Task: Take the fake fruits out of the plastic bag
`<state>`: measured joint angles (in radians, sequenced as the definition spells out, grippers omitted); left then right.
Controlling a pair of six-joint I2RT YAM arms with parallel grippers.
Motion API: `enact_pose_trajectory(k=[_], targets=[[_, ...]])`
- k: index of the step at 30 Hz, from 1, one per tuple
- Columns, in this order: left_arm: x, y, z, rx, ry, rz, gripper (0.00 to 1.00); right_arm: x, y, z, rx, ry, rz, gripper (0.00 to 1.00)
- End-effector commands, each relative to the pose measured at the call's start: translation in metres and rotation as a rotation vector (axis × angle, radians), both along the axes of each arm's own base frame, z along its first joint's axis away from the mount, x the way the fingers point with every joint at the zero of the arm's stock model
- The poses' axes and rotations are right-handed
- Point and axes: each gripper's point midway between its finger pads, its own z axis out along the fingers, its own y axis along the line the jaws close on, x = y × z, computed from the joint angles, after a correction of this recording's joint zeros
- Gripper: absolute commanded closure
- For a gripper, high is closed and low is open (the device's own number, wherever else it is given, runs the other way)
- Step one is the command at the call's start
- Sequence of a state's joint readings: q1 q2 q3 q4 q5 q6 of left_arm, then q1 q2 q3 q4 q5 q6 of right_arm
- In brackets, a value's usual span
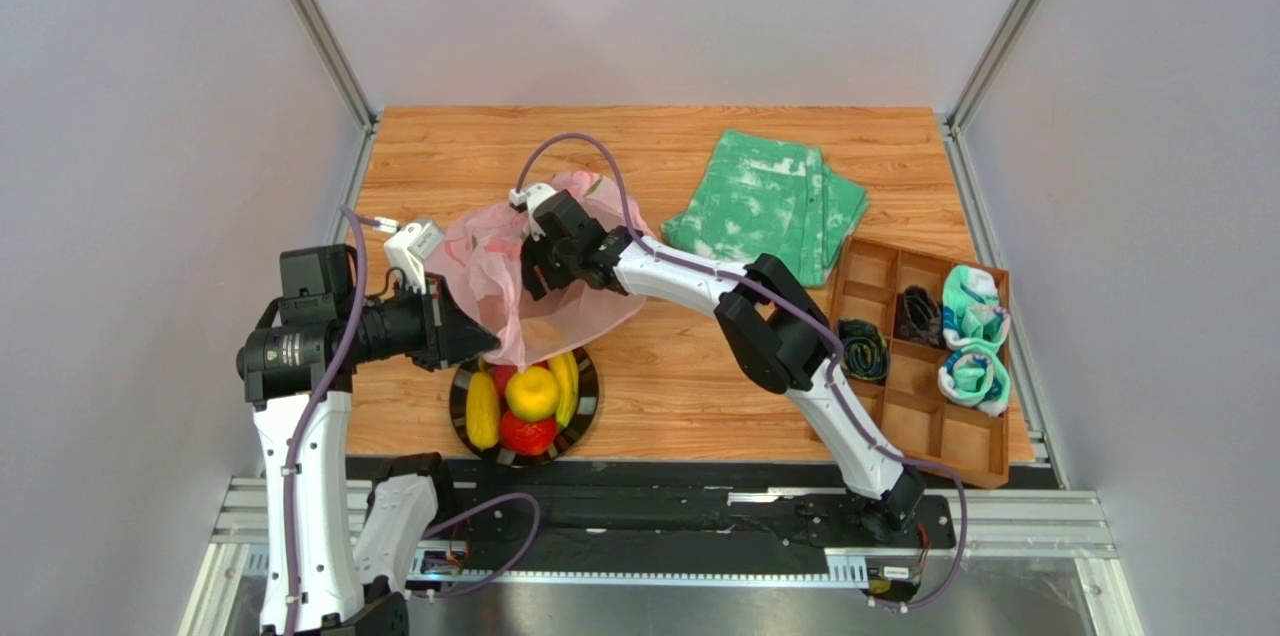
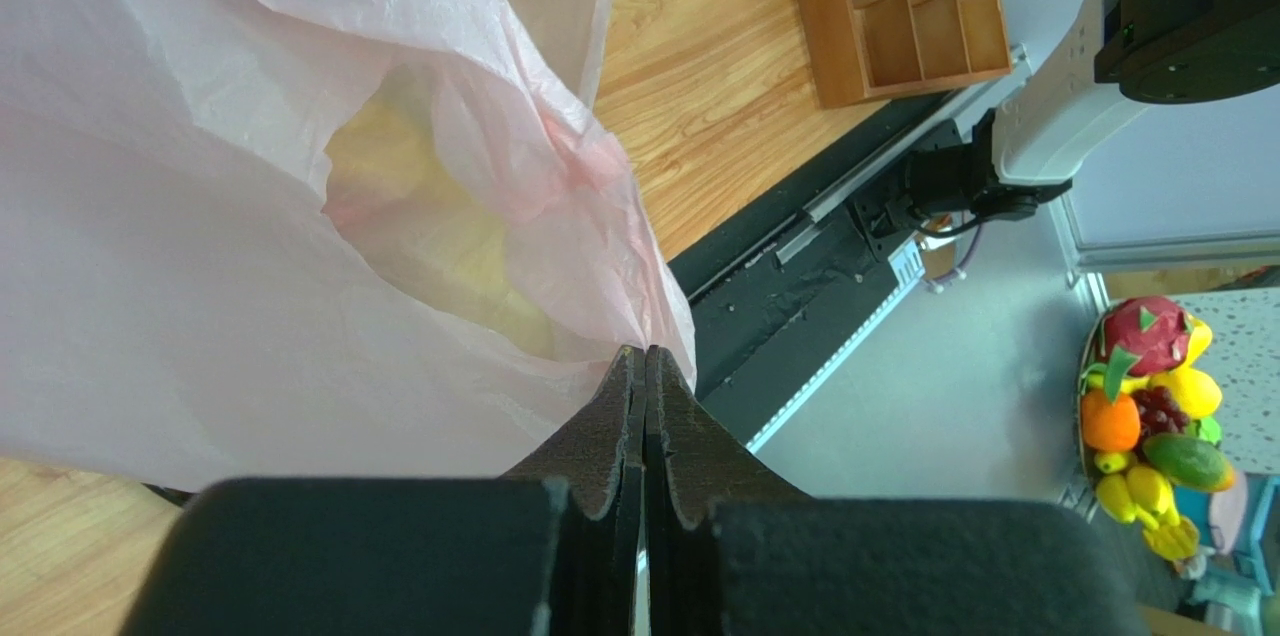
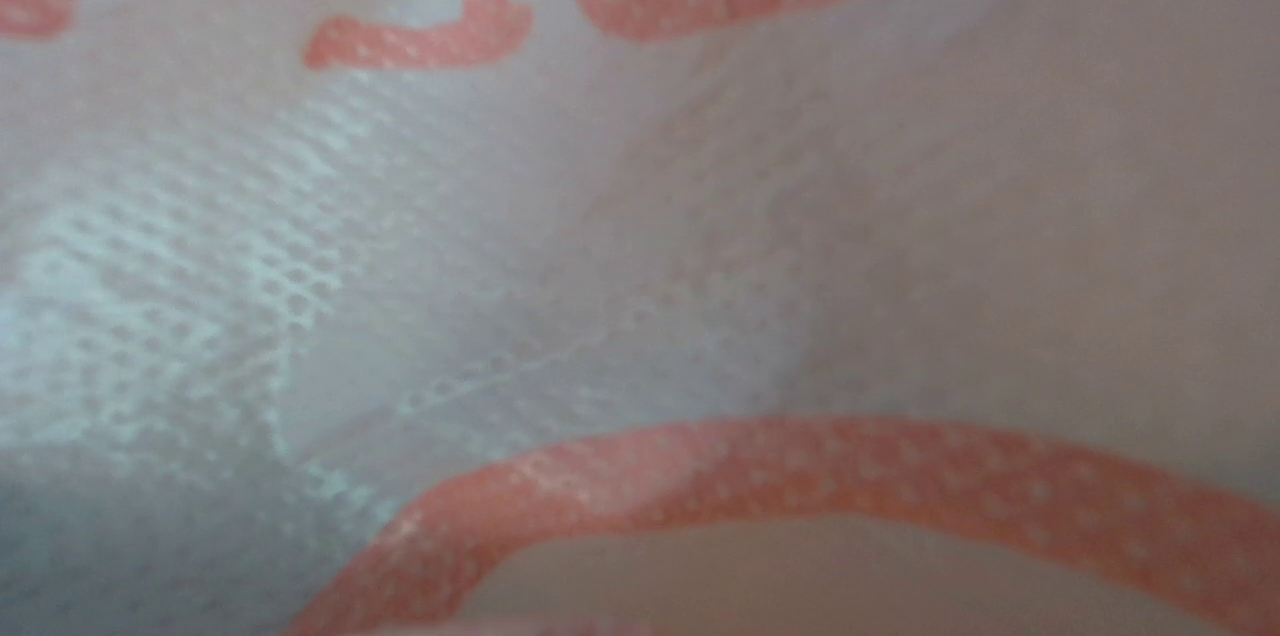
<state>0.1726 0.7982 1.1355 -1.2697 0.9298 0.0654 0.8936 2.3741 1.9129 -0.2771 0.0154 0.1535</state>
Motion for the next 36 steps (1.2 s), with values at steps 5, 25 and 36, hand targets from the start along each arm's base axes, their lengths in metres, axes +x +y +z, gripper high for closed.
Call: enact_pose_trajectory(k=[5, 25, 36], targets=[[0.009, 0.004, 0.005, 0.004, -0.009, 0.034, 1.0, 0.006, 0.036, 0.042, 0.121, -0.109, 0.136, 0.8], [0.064, 0.054, 0.054, 0.293, -0.18, 0.173, 0.86, -0.087, -0.053, 0.221, 0.215, -0.244, 0.329, 0.5], [0.061, 0.013, 0.172, 0.074, -0.424, 0.038, 0.03, -0.051, -0.146, 0.274, 0.013, -0.56, 0.112, 0.14]])
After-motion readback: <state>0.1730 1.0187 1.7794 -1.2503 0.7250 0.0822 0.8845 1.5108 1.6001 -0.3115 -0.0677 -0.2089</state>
